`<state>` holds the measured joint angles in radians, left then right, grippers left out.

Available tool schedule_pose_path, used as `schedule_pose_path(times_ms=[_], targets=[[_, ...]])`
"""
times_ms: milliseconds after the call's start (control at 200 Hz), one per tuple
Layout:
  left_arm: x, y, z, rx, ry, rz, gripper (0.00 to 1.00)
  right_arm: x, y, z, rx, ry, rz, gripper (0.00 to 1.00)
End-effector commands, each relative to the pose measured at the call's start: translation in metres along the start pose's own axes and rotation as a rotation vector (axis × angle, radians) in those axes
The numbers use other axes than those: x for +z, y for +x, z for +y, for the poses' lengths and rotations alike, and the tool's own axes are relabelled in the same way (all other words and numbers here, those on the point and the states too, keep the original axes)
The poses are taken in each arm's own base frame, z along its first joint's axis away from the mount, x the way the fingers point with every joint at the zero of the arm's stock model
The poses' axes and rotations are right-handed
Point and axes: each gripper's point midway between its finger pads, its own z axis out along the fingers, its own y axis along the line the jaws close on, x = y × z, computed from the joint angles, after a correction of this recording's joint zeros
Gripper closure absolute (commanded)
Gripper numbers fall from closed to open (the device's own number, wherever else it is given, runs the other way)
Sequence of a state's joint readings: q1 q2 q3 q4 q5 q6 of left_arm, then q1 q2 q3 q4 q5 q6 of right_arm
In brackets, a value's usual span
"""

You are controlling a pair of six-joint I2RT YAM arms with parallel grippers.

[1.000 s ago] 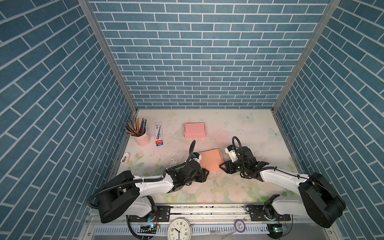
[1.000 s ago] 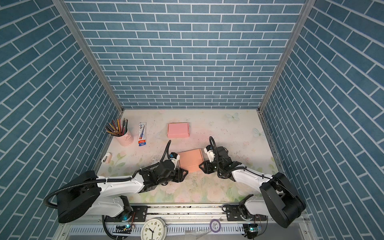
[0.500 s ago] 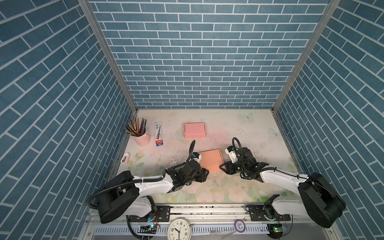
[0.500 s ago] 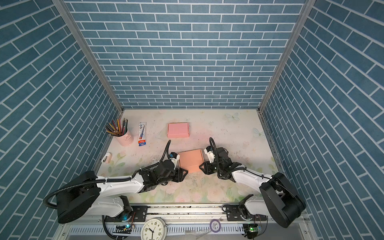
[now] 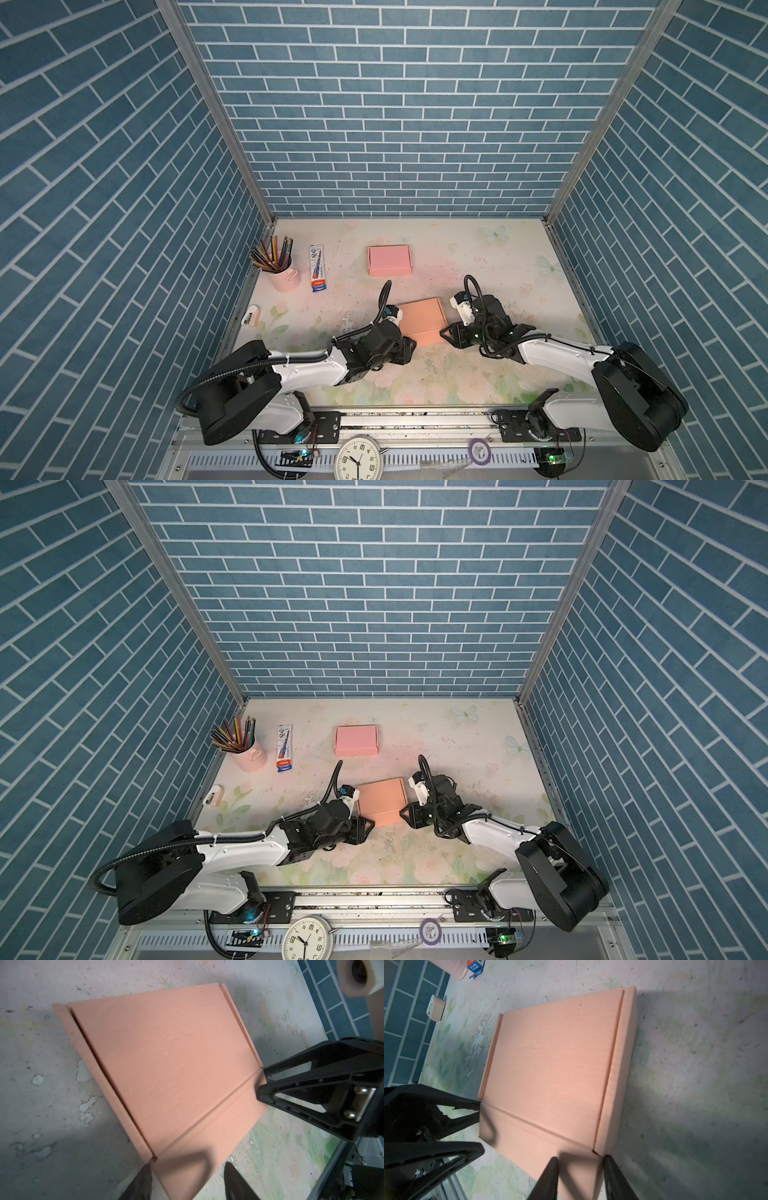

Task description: Fold the paper box

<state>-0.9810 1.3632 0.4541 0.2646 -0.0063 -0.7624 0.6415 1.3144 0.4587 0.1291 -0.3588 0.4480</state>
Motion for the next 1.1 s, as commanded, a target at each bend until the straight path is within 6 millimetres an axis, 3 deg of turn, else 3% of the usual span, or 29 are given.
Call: schedule_pose_path(times_ms=[0, 1095], targets=[[0.0031, -0.0082, -0.0032, 0.009, 0.004, -0.030, 0.44, 0.0031, 0.0023, -0.0003, -0.001, 0.006, 0.006, 0.63], [0.0067, -0.0117, 0.0035, 0.012, -0.003, -0.037, 0.47, 0.0046, -0.0035, -0.0029, -0.032, 0.045, 0.005, 0.64]])
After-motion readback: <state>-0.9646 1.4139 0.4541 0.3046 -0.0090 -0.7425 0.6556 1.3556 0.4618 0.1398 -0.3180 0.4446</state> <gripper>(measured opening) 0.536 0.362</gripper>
